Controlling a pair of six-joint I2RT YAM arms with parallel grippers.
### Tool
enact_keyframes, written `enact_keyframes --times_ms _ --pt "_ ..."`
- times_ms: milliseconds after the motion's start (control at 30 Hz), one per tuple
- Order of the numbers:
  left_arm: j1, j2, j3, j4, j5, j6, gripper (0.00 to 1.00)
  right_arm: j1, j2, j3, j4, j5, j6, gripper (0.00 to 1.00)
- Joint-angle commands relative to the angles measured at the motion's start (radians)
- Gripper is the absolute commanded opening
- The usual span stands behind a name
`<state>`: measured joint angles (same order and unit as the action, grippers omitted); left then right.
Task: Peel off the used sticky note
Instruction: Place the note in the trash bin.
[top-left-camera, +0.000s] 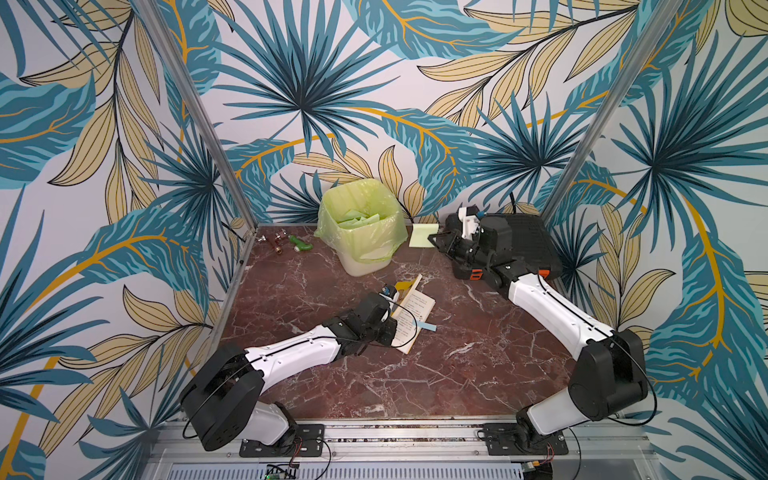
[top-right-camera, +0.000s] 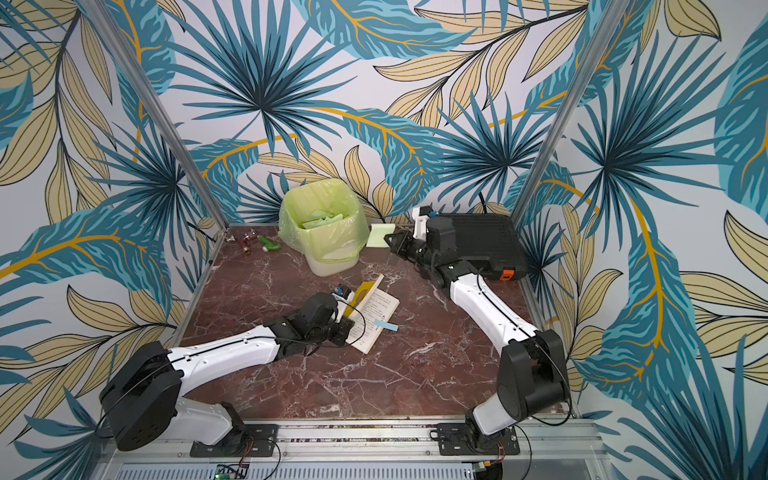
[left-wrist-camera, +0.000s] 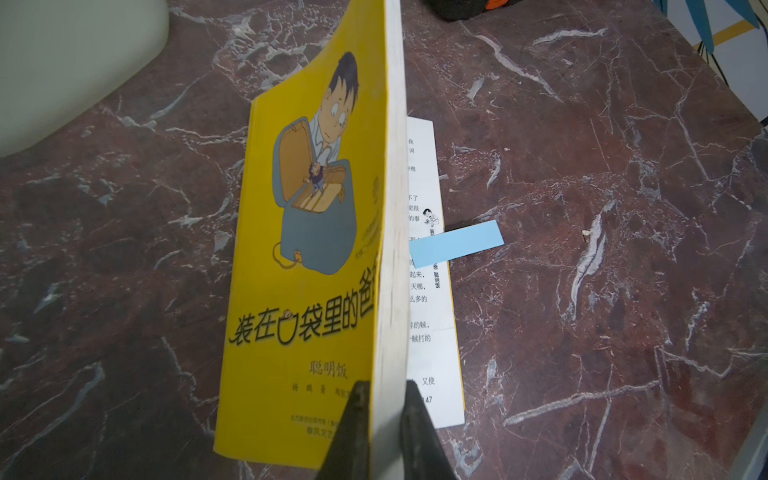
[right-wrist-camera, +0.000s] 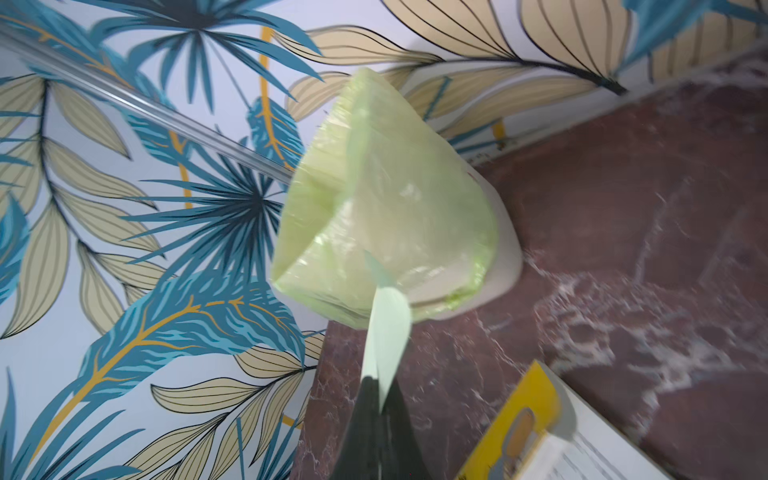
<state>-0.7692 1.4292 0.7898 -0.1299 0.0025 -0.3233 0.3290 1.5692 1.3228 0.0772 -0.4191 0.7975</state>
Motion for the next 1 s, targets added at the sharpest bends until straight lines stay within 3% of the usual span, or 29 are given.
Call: enact_keyframes --times_ms 0,200,500,667,867,967 --pt "0.011 0.02 -0.004 0.012 0.031 -0.037 0.0 0.061 0.082 0.133 -0.044 0.01 -0.107 0.0" --pt "0.015 0.011 -0.023 0.042 0.056 -0.054 0.0 0.102 0.33 0.536 -0.135 0.043 -0.169 0.0" --pt "0.017 -0.011 -0.047 0.067 0.073 -0.072 0.0 0.118 0.617 0.941 -0.302 0.079 -0.233 0.02" --pt "0.016 -0.015 -0.051 0.071 0.075 -0.072 0.0 0.12 0.662 1.022 -0.371 0.102 -0.25 0.08" --pt "0.018 -0.011 -0.049 0.075 0.079 -0.073 0.0 0.12 0.632 1.024 -0.433 0.122 -0.29 0.32" --pt "0.018 -0.012 -0.049 0.075 0.08 -0.072 0.0 0.116 0.593 1.015 -0.495 0.139 -0.316 0.35"
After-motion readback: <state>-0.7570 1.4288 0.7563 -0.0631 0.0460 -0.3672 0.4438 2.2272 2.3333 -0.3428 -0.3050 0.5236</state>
